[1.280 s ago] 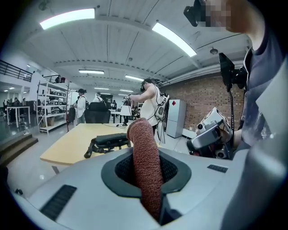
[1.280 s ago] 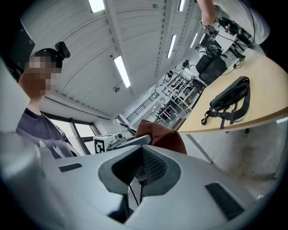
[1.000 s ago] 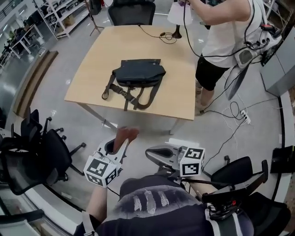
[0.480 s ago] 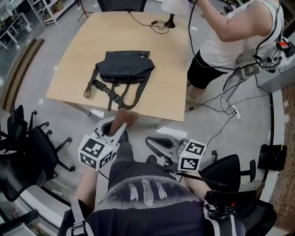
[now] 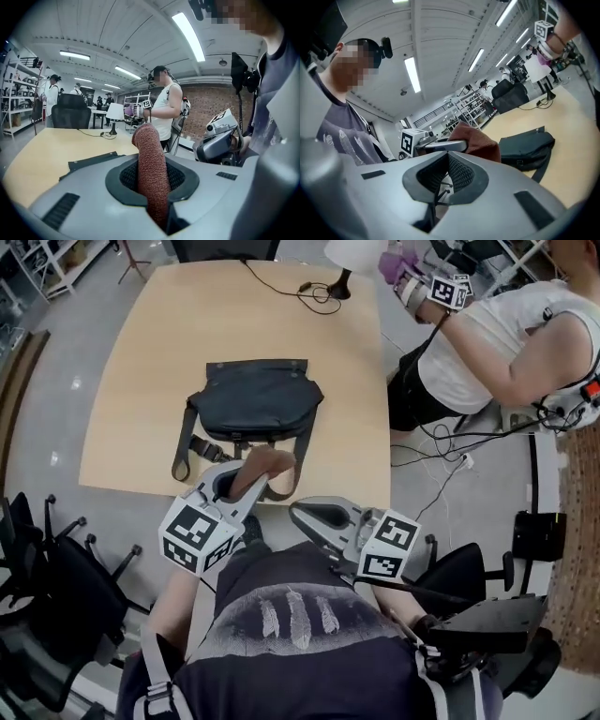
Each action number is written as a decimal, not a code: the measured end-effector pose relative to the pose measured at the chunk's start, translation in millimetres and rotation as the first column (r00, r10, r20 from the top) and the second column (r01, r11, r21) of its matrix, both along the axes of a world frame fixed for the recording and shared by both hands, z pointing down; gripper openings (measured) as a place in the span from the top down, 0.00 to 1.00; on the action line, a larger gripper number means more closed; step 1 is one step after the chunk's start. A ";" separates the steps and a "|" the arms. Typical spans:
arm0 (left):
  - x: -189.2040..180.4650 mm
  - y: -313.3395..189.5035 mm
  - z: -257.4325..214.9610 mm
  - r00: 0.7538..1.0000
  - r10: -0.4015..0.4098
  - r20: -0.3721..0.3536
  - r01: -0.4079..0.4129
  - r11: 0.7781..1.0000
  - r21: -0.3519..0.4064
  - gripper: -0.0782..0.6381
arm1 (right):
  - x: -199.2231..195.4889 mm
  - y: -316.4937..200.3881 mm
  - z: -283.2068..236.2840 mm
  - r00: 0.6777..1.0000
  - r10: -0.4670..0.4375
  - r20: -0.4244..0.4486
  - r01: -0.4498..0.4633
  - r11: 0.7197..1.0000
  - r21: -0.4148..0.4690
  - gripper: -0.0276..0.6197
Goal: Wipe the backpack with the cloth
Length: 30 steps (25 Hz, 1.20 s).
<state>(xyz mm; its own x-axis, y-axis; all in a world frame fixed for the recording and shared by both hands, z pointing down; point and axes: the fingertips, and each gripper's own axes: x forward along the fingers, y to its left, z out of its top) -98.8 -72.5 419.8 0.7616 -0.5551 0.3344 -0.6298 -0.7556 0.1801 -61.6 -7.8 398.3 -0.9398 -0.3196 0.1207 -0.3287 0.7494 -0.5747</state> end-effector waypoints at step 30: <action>167.5 -264.8 198.4 0.853 0.169 0.495 -0.009 0.951 -0.309 0.81 | 114.0 -160.4 22.7 0.993 -0.006 0.121 0.021 0.992 -0.128 0.95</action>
<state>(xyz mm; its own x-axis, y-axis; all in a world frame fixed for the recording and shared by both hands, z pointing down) 68.7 -337.2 618.2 0.4796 -0.3126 0.8199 -0.6243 -0.7782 0.0685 52.5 -168.2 421.0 -0.9541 -0.2960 0.0456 -0.2416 0.6707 -0.7013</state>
